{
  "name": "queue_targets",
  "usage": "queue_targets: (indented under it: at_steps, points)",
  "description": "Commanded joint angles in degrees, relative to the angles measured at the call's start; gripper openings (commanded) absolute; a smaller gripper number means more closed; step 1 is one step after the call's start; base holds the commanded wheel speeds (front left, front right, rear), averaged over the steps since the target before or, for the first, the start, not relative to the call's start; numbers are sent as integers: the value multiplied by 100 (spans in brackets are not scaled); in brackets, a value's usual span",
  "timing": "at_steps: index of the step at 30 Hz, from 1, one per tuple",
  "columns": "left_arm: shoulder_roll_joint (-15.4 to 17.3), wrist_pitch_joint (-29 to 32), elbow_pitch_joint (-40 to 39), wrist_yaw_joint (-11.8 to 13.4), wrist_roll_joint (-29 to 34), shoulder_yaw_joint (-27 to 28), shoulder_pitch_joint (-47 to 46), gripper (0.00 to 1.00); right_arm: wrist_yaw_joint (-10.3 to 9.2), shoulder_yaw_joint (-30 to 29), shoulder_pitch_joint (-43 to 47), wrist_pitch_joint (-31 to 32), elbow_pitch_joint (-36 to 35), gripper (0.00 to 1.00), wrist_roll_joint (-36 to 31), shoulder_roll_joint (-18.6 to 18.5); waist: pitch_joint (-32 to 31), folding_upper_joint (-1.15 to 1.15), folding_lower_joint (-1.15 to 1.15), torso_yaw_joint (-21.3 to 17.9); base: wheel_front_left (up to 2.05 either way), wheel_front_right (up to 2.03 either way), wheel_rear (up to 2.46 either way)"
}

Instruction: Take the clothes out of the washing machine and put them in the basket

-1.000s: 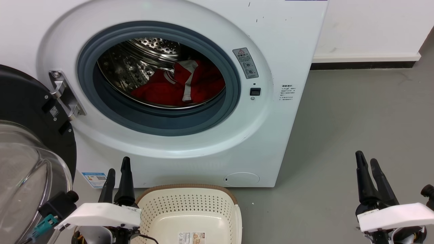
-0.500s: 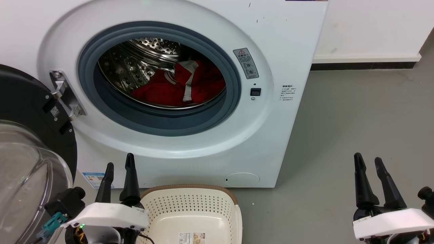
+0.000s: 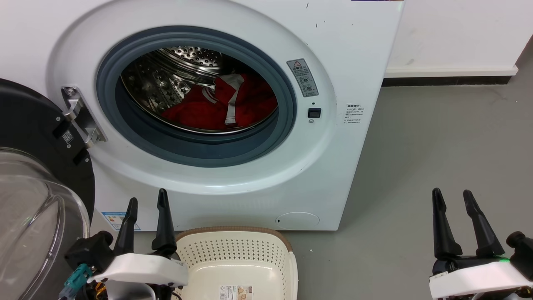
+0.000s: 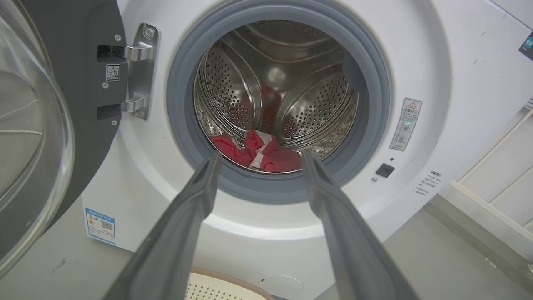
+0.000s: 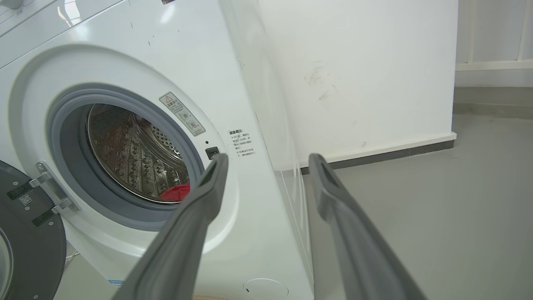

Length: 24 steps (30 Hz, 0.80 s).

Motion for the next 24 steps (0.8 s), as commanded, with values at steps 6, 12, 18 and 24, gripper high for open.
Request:
queue_targets:
  at_steps: [6,12,18,24]
  points:
    - [44,-122,-132,63,468,-53,58,100,0,19,73,-132,-197,100,-505,-26,0,0,0,-9,0,0,0]
    - [39,-204,-193,48,787,-91,80,100,0,4,101,-216,-318,100,-805,-26,11,0,0,-12,0,0,0]
    - [22,-277,-227,33,1089,-103,121,100,0,-30,150,-295,-442,100,-1027,-25,18,0,0,-10,0,0,0]
    - [-2,-355,-241,28,1379,-112,176,100,0,-35,205,-371,-502,100,-1258,-25,24,0,0,4,0,0,0]
